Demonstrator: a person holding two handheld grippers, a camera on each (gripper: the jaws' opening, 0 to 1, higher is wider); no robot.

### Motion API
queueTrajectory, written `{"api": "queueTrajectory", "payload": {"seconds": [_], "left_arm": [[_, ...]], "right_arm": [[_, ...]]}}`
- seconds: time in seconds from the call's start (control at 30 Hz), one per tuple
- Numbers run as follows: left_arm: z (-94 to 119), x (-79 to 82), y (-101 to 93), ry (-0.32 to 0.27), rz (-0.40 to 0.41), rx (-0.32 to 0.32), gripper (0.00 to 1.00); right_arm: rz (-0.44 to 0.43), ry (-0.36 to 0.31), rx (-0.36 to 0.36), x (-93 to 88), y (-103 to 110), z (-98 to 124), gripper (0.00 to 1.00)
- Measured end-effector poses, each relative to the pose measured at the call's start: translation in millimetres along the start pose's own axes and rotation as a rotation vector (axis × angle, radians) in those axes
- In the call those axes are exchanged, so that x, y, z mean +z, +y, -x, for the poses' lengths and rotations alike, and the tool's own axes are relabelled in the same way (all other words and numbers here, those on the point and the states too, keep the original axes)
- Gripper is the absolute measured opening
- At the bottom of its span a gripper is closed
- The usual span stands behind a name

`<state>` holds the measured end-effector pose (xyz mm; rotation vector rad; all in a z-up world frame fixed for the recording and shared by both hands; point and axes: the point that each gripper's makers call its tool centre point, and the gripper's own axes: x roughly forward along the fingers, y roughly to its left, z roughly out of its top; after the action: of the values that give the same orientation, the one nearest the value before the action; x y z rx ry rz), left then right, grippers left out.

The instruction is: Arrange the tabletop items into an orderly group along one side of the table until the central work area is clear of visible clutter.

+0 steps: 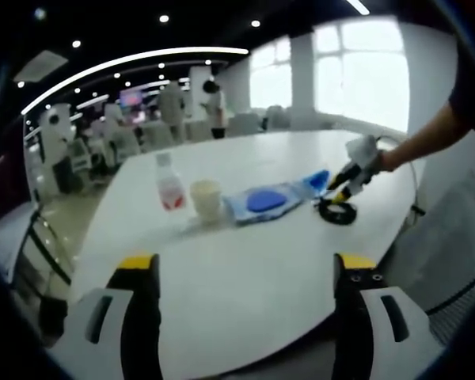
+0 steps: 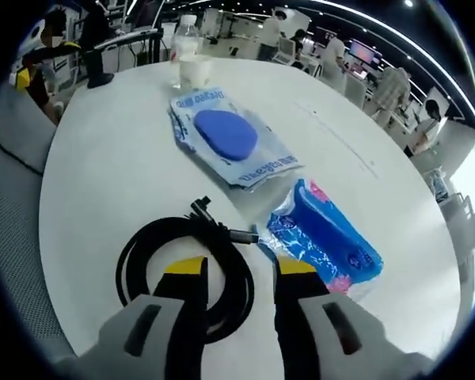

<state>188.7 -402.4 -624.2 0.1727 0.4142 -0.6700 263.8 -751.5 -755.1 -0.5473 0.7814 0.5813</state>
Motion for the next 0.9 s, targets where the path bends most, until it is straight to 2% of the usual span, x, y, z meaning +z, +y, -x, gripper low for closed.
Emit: {"api": "queueTrajectory", "payload": {"seconds": [0.27,0.43,0.53,0.9], "left_arm": [[-1.6,-1.7,-0.2,0.009,0.004,-0.006,0.87],[-1.9,-2.1,-2.1,0.016,0.003,-0.010,0.87],[-2.0,-2.8,-2.1,0.018,0.001,-0.010,0.87],[-2.4,-4.4,-2.4,0.025,-0.001,-0.013,0.86]], "right_arm": [[-0.032,0.009,0.032,0.3,6.6,-8.2,0.16],[-0.042,0.011,0.032,0.5,6.4,-12.8,0.12],[-0.046,0.012,0.025,2.0,5.8,-14.3,0.11],[-0.158,0.010,-0.011,6.6,1.3,-18.6,0.11]]}}
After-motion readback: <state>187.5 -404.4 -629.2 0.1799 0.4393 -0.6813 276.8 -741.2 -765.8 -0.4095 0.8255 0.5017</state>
